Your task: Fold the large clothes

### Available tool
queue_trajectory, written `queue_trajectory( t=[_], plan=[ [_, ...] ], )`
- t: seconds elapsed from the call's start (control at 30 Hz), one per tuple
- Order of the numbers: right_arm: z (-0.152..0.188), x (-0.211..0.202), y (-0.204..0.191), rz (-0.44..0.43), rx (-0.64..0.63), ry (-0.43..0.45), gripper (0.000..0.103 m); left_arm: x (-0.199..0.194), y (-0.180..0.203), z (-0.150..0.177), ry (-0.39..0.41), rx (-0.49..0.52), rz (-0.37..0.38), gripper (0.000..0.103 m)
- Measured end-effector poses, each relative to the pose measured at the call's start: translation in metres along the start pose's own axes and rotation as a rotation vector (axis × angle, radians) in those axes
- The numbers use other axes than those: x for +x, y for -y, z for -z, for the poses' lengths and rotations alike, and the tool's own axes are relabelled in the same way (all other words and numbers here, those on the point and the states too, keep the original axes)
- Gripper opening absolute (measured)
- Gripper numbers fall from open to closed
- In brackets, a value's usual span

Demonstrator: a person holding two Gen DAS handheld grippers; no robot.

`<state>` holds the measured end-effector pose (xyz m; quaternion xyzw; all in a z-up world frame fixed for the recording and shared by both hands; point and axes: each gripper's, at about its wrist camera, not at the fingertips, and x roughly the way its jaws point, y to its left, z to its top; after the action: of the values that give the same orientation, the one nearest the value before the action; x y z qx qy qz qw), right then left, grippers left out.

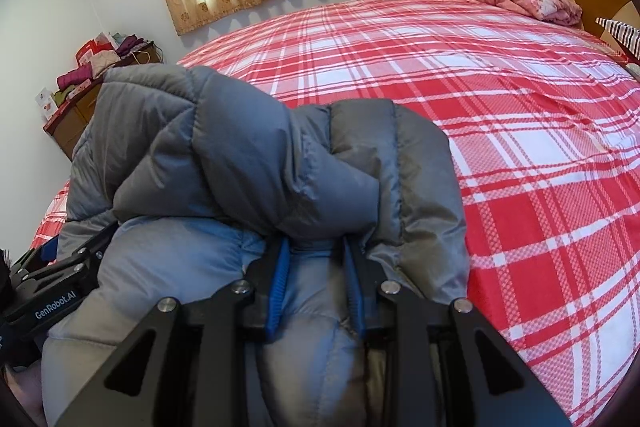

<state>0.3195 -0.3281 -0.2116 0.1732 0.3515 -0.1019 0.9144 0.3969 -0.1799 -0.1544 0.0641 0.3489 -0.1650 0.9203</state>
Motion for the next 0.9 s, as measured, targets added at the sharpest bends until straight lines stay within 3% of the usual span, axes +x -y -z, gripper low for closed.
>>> queue_trajectory(
  t=[0.53, 0.77, 0.8, 0.87, 0.9],
  plan=[
    [0.002, 0.000, 0.003, -0.002, 0.002, 0.012, 0.029, 0.001, -0.002, 0.001, -0.002, 0.002, -0.002, 0.102],
    [0.003, -0.003, 0.003, -0.002, 0.002, 0.025, 0.029, 0.001, -0.023, 0.005, -0.064, -0.070, 0.099, 0.102],
    [0.004, -0.006, 0.001, 0.008, -0.005, 0.033, 0.032, -0.004, -0.028, 0.008, -0.068, -0.081, 0.110, 0.102],
    [0.006, -0.016, 0.001, 0.081, -0.003, 0.083, 0.057, -0.017, -0.036, 0.017, -0.063, -0.090, 0.120, 0.102],
    [0.007, -0.020, 0.003, 0.090, 0.005, 0.098, 0.075, -0.023, -0.039, 0.021, -0.061, -0.096, 0.126, 0.102]
  ],
)
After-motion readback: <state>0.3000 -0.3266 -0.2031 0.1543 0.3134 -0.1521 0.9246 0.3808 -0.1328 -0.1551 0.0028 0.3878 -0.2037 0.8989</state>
